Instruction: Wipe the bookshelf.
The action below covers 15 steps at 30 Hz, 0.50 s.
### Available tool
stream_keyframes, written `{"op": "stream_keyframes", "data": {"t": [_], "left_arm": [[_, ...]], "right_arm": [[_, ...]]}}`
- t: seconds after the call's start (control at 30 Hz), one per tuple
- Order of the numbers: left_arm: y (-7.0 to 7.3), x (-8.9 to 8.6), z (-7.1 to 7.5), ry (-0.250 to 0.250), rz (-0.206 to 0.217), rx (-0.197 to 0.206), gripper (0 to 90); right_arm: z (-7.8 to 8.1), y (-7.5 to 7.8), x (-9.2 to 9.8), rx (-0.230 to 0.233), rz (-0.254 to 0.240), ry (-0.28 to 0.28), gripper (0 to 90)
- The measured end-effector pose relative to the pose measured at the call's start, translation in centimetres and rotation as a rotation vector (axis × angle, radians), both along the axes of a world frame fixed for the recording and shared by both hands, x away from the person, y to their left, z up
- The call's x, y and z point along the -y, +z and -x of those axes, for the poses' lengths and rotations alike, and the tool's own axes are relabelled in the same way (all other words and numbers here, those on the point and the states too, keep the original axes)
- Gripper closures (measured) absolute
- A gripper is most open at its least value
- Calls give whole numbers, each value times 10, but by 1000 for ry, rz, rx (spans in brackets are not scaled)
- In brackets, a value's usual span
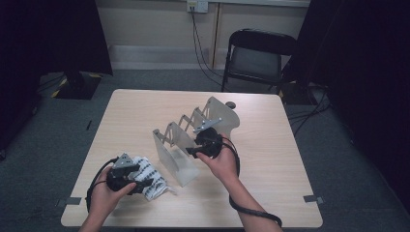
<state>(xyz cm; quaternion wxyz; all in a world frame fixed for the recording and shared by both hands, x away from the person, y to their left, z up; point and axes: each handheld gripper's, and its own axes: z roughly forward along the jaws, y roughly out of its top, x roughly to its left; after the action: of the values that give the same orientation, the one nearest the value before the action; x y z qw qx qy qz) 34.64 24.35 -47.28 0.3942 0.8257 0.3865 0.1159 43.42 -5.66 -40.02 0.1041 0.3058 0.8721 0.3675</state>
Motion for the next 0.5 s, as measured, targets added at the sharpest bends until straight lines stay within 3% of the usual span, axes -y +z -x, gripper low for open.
{"op": "stream_keyframes", "data": {"t": [0.23, 0.3, 0.37, 0.5], "left_arm": [[-1, 1, 0, -5, 1, -9, 199], [-1, 0, -1, -5, -2, -8, 201], [-1, 0, -1, -5, 0, -8, 201], [-1, -1, -1, -1, 3, -6, 203]], "right_arm": [[-9, 3, -11, -30, -24, -16, 658], [-11, 3, -14, -31, -2, -21, 677], [-12, 3, -17, -48, -14, -18, 753], [-15, 2, -19, -51, 11, -21, 856]]}}
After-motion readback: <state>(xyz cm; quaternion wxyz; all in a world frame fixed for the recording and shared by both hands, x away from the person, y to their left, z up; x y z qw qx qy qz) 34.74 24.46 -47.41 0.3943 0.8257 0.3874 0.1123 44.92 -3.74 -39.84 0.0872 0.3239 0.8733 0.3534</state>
